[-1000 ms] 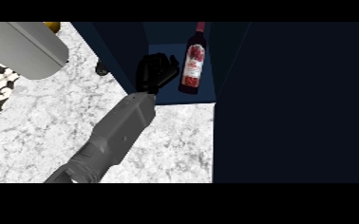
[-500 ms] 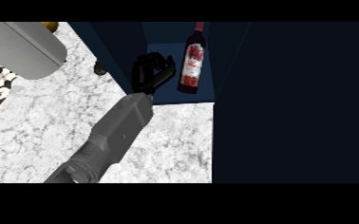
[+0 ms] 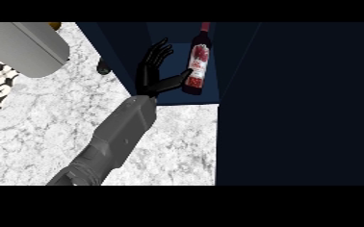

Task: Pick up the wine, place it into the cabinet and close the cabinet

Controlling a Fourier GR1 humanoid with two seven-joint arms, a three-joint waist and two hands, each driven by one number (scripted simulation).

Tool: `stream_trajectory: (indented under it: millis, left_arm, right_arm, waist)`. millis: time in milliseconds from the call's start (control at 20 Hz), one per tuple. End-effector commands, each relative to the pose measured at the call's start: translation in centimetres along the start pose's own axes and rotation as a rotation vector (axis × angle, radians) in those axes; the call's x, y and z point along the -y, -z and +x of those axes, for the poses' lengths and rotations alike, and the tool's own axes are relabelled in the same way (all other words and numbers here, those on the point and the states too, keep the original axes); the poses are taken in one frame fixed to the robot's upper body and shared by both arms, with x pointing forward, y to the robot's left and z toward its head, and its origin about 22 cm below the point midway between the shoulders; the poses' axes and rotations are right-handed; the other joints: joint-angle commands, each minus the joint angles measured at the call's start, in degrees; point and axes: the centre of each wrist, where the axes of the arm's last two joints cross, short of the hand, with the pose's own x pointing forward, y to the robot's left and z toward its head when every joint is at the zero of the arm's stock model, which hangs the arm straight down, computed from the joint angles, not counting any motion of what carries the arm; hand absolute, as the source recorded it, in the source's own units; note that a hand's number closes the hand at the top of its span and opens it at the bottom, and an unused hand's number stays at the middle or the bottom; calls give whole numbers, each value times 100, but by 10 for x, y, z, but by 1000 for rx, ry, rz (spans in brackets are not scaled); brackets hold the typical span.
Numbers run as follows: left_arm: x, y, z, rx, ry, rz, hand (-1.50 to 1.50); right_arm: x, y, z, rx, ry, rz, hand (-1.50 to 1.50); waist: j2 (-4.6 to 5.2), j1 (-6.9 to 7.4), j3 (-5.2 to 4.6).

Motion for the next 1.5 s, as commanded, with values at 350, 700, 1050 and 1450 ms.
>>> stream_trajectory:
  millis: [350, 700, 1050, 1450]
  left_arm:
    - [-5, -27, -3, 50, 44, -30, -150]
    - [-3, -59, 26, -16, -9, -203, -150]
    - [4, -100, 89, -1, -39, -244, -150]
    - [-10, -151, 146, 48, -57, -227, -150]
  right_arm:
    - [-5, -8, 3, -40, -12, -18, -150]
    - [-7, -6, 13, -18, 0, -20, -150]
    - [-18, -8, 7, -2, 6, 5, -150]
    - [-16, -3, 8, -15, -28, 37, -150]
  waist:
    - [-212, 377, 80]
    - [-219, 423, 80]
    - [-178, 330, 80]
    - [-150, 262, 78]
